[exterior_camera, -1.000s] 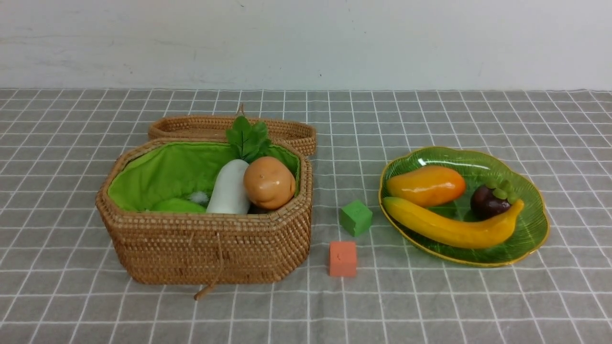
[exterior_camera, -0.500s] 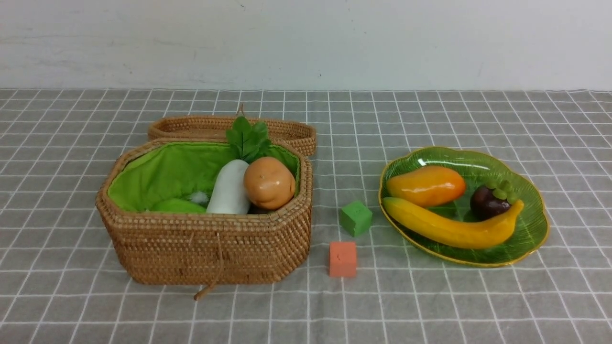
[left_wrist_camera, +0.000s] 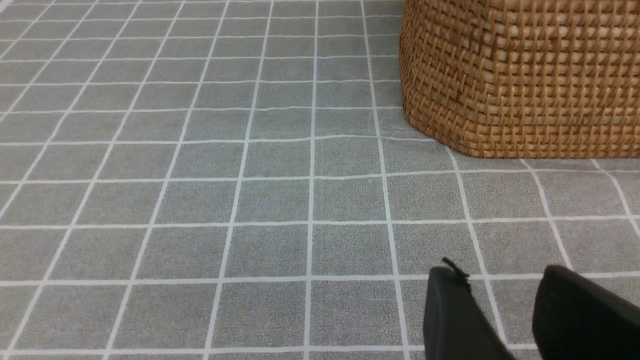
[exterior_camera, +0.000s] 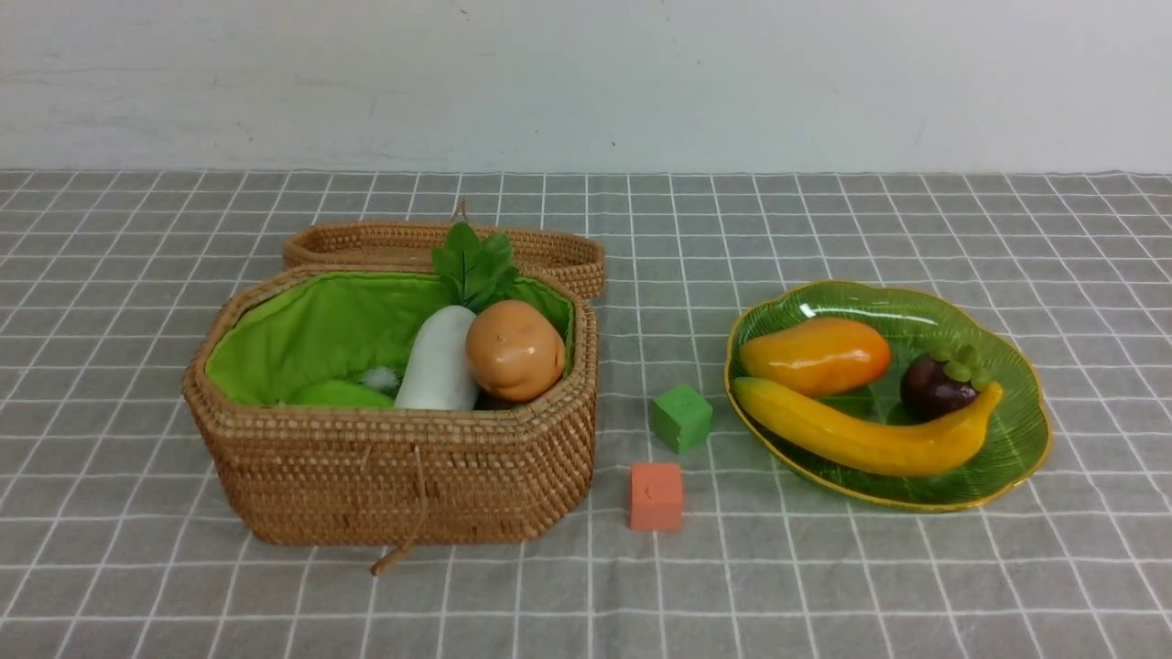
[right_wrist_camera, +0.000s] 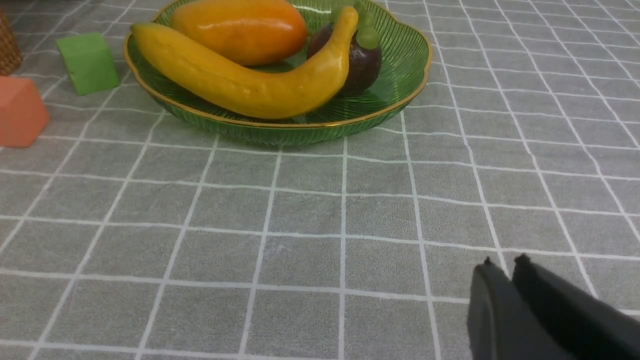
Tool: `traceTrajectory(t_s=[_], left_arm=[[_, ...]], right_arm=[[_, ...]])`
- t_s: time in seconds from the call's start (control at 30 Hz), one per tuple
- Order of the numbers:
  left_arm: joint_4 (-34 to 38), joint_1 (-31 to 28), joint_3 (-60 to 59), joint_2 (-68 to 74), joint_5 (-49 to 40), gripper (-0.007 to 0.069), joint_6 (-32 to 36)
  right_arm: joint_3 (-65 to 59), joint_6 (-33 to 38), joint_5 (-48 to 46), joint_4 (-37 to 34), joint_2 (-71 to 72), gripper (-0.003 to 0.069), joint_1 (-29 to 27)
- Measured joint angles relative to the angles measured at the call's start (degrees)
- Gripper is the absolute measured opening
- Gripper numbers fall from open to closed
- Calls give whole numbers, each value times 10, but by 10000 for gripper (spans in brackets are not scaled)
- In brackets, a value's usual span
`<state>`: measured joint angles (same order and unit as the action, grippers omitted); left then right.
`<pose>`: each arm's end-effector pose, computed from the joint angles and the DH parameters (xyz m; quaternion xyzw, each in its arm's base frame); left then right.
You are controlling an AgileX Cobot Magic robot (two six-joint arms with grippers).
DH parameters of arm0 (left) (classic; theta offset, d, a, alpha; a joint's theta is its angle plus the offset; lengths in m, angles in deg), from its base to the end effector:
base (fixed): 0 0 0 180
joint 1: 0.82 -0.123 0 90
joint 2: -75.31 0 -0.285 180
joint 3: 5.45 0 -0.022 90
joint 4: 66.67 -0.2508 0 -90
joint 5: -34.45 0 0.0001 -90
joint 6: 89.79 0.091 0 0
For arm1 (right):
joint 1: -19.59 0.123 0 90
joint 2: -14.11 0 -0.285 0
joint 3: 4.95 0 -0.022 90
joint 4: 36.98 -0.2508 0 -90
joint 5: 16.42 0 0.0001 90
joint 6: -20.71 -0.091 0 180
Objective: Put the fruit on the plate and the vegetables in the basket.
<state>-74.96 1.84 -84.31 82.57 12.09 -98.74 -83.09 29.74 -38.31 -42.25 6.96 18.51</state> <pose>0.0524 0.0026 0.1694 -0.0063 0.8102 0.0021 0.5861 0.0523 0.0021 0.1742 -0.0316 0.8037 -0.0133 0.5941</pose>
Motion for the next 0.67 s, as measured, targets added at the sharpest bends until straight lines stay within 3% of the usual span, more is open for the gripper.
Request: traceTrajectory(t_s=[0.67], left_arm=[[0,0,0,0,0,239,0]], right_arm=[[0,0,0,0,0,93,0]])
